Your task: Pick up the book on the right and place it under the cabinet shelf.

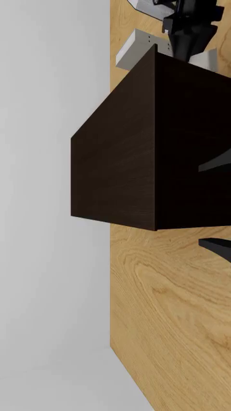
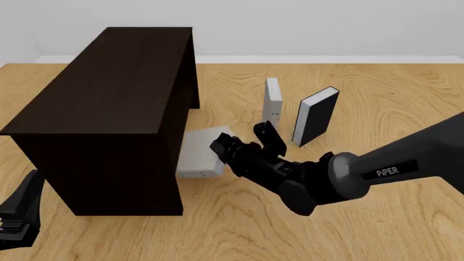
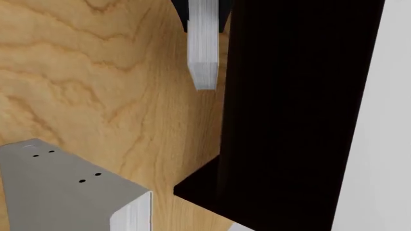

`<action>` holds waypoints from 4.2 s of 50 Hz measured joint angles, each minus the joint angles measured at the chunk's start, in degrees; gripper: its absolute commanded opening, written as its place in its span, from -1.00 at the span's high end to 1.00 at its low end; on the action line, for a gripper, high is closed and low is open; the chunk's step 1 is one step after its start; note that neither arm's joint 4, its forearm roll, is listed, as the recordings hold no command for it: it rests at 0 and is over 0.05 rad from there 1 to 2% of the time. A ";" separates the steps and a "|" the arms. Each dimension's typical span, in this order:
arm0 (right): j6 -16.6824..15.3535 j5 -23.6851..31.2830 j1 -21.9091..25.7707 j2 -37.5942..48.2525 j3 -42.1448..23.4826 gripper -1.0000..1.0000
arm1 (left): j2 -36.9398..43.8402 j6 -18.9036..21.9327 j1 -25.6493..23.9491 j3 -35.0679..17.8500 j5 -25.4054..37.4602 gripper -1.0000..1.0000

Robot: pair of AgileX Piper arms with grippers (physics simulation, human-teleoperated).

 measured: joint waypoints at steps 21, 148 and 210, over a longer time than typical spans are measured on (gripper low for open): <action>1.17 -3.79 0.97 3.71 -0.69 1.00 | 0.00 0.00 0.00 0.00 0.00 -1.00; -29.97 24.86 -13.66 -14.34 -3.57 -1.00 | 0.00 0.00 0.00 0.00 0.00 -1.00; -72.38 30.72 -15.25 -10.55 -3.26 -1.00 | 0.00 0.00 0.00 0.00 0.00 -1.00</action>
